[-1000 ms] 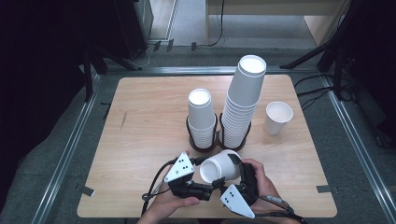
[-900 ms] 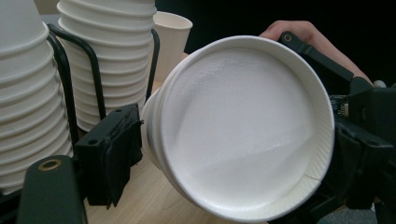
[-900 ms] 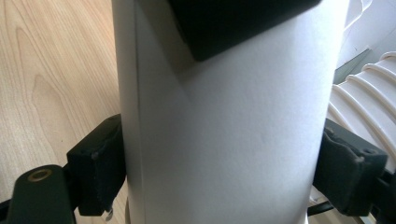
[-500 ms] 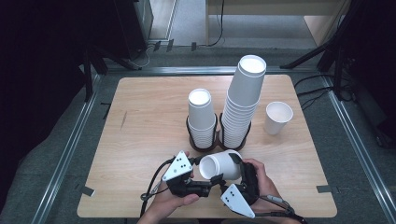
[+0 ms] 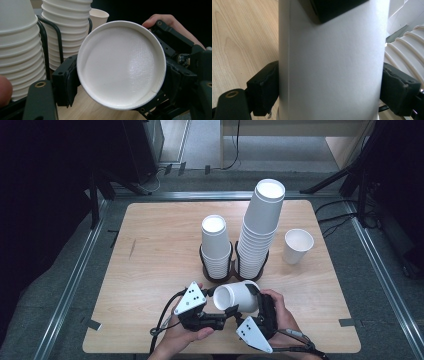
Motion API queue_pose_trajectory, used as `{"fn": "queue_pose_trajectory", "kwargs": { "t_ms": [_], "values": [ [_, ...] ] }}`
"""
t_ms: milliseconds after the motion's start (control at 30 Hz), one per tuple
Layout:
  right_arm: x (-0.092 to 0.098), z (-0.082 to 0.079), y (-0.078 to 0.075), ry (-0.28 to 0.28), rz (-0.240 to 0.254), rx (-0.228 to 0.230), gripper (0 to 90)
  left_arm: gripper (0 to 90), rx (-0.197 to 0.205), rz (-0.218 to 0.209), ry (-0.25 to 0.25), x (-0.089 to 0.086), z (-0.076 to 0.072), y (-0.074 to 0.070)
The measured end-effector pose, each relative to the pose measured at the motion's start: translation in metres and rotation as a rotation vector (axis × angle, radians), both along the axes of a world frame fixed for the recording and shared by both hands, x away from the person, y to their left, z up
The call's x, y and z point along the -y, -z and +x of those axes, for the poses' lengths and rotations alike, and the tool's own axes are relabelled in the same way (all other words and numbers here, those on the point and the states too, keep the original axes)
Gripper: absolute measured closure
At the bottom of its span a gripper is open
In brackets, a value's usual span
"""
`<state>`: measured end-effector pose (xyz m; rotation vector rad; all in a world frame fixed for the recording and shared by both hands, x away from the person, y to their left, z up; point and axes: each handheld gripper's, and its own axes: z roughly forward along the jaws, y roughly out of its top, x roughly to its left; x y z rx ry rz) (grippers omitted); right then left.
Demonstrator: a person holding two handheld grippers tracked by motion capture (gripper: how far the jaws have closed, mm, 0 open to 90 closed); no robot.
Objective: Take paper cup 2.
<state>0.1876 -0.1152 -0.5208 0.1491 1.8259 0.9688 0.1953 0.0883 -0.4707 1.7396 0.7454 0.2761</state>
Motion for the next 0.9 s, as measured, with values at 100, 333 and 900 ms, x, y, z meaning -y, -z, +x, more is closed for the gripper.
{"fn": "queue_pose_trajectory", "kwargs": {
  "t_ms": [100,333,900],
  "values": [
    [0.0,0.001,0.001,0.007,0.001,-0.01,12.4,25.1,0.009,0.012,-0.012,0.003,-0.001,0.001],
    [-0.001,0.004,0.001,0.024,0.016,-0.046,5.8,25.9,0.023,0.019,-0.019,0.002,-0.002,0.0],
    [0.011,-0.008,-0.014,0.022,0.098,-0.107,2.0,26.0,0.054,-0.04,-0.038,-0.011,0.0,-0.001]
  ]
}}
